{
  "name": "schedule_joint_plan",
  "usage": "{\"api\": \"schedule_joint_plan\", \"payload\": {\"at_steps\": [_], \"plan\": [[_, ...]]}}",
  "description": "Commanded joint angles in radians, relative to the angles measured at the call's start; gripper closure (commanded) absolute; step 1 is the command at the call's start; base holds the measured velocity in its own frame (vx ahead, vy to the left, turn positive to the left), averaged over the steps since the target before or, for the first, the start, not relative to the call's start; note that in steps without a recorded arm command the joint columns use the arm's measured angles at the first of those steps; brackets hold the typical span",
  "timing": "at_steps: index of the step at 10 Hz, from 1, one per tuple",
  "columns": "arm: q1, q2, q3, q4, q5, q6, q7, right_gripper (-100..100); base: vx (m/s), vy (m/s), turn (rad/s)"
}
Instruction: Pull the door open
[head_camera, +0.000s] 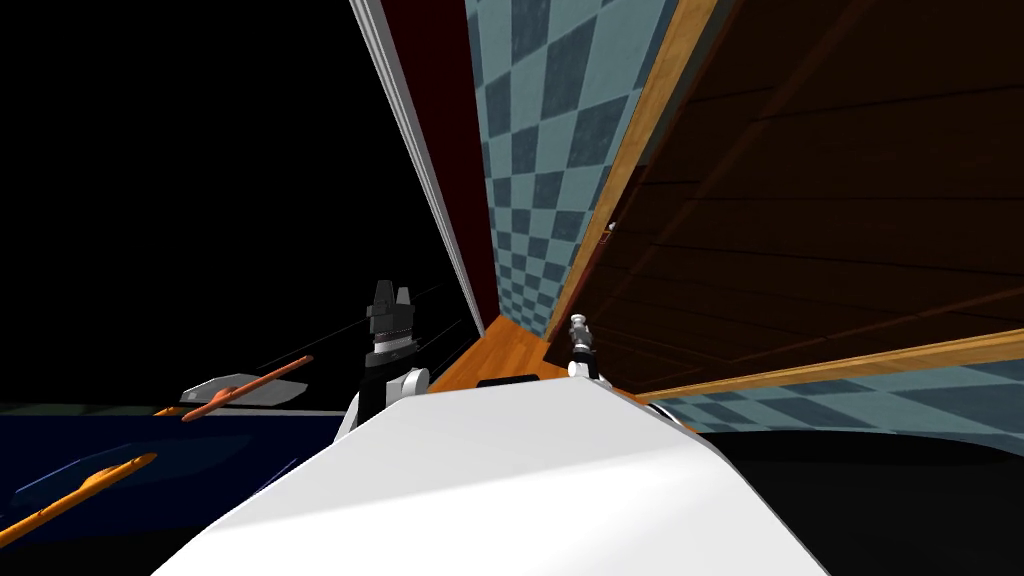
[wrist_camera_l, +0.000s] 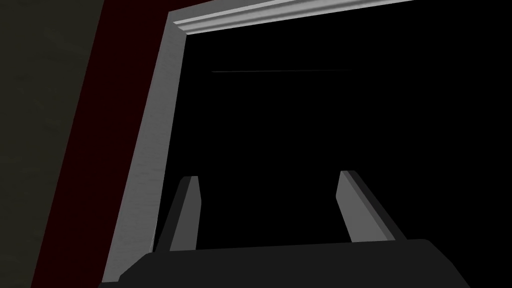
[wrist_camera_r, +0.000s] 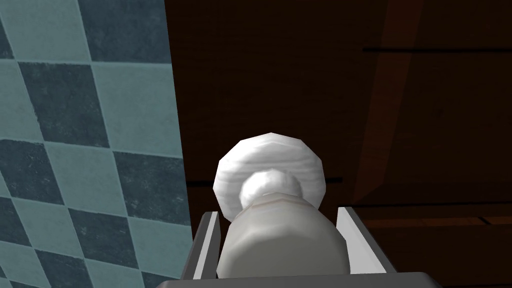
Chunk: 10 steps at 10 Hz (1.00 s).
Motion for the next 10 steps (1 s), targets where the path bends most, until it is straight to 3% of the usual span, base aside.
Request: {"api": "schedule_joint_plan", "payload": {"at_steps": [1,8,9,10], "plan": [[0.009,-0.009,0.023,-0.006,0.009,0.001,-0.026,100,-0.266,-0.044,0.16],[0.044,-0.067,0.116,-0.037,0.047,-0.002,-0.137,100,-0.238,-0.017,0.12],[0.04,-0.062,0.107,-0.033,0.043,-0.002,-0.125,100,-0.102,-0.005,0.03],[0.051,-0.075,0.133,-0.039,0.054,-0.008,-0.149,100,-0.186,-0.027,0.103]]}}
